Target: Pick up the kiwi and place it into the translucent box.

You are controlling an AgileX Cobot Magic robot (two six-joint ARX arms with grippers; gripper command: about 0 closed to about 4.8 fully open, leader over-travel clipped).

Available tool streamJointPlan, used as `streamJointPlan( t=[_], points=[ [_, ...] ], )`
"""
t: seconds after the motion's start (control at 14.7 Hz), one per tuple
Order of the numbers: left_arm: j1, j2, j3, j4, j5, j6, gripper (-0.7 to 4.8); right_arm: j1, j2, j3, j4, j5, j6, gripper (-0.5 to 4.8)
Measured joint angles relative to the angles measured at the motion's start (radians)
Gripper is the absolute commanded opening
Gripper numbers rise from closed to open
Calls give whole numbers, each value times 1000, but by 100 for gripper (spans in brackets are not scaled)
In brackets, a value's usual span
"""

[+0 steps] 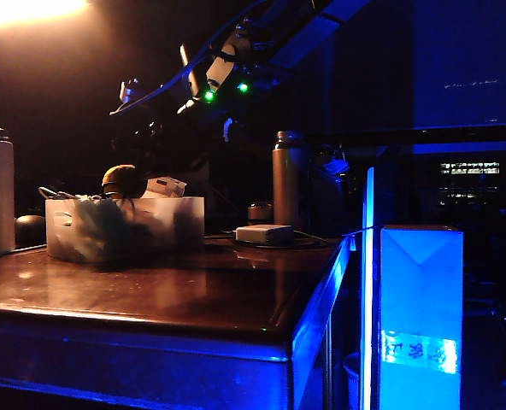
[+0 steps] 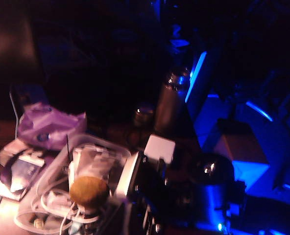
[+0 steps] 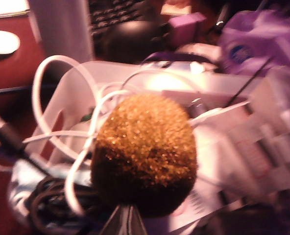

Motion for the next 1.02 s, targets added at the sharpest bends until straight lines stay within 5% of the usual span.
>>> streamJointPlan(
  t=[0.68,1.02],
  points=[
    [0,0,0,-32,0,0,-4,-6,-10,8,123,90,2,-1],
    [0,0,0,-45,0,0,-4,31,-41,7,12,42,2,-1]
  ],
)
